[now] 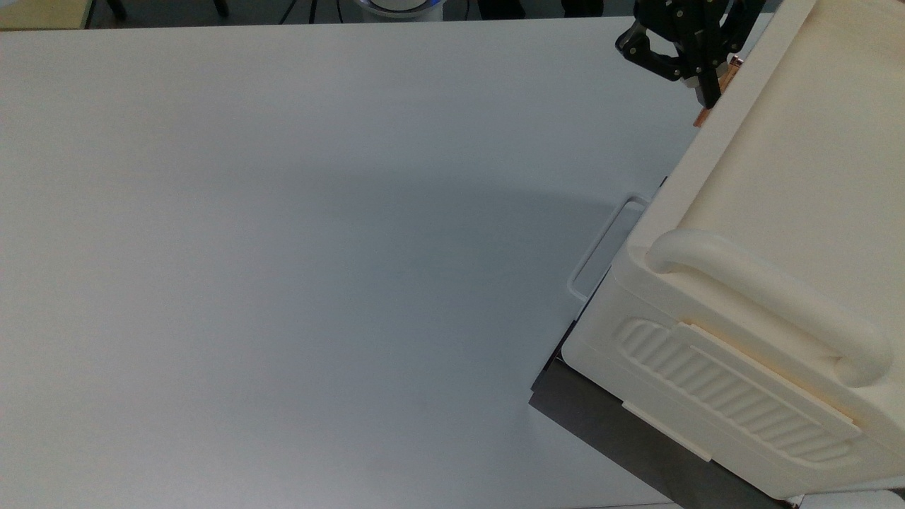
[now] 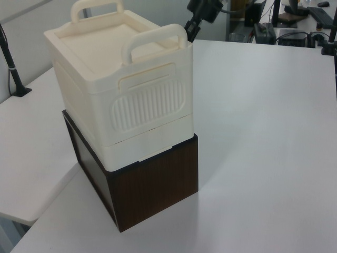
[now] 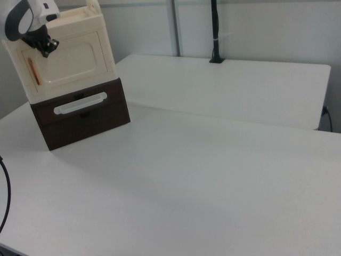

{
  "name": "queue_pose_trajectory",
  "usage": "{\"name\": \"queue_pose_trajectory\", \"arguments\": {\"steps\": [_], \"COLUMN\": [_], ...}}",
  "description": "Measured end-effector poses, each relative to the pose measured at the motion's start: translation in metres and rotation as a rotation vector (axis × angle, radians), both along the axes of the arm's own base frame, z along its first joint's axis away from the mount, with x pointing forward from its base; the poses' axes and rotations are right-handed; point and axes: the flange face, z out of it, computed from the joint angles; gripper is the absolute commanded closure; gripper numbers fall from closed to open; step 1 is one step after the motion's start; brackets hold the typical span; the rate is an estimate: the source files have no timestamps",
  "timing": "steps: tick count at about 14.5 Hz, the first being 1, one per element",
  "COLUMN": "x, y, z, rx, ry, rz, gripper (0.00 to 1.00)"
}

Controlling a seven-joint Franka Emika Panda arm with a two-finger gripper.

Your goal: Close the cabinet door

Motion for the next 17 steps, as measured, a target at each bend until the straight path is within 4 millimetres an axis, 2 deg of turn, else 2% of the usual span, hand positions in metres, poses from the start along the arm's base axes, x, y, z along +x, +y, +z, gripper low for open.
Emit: {"name": "queue_pose_trajectory", "arguments": {"steps": [3, 5, 7, 8, 10, 11, 14, 15, 17], "x": [0.002, 0.007, 0.016, 0.017, 0.014, 0.01, -0.006, -0.012, -0.026], "y": [-0.009, -0.032, -0.08, -0.112, -0.157, -0.187, -0.233, -0.246, -0.263], "z": [-0.006, -0.015, -0.021, -0.022, -0.022, -0.022, -0.023, -0.023, -0.025], "rx": [-0.042, -0.082, -0.148, -0.204, -0.299, -0.361, -0.434, -0.44, -0.444], "ry": [0.015, 0.063, 0.116, 0.156, 0.219, 0.263, 0.333, 0.36, 0.417], "rz": [0.046, 0.059, 0.042, 0.016, -0.023, -0.054, -0.11, -0.124, -0.141], "gripper": [1.0, 1.0, 1.0, 1.0, 1.0, 1.0, 0.98, 0.95, 0.81]}}
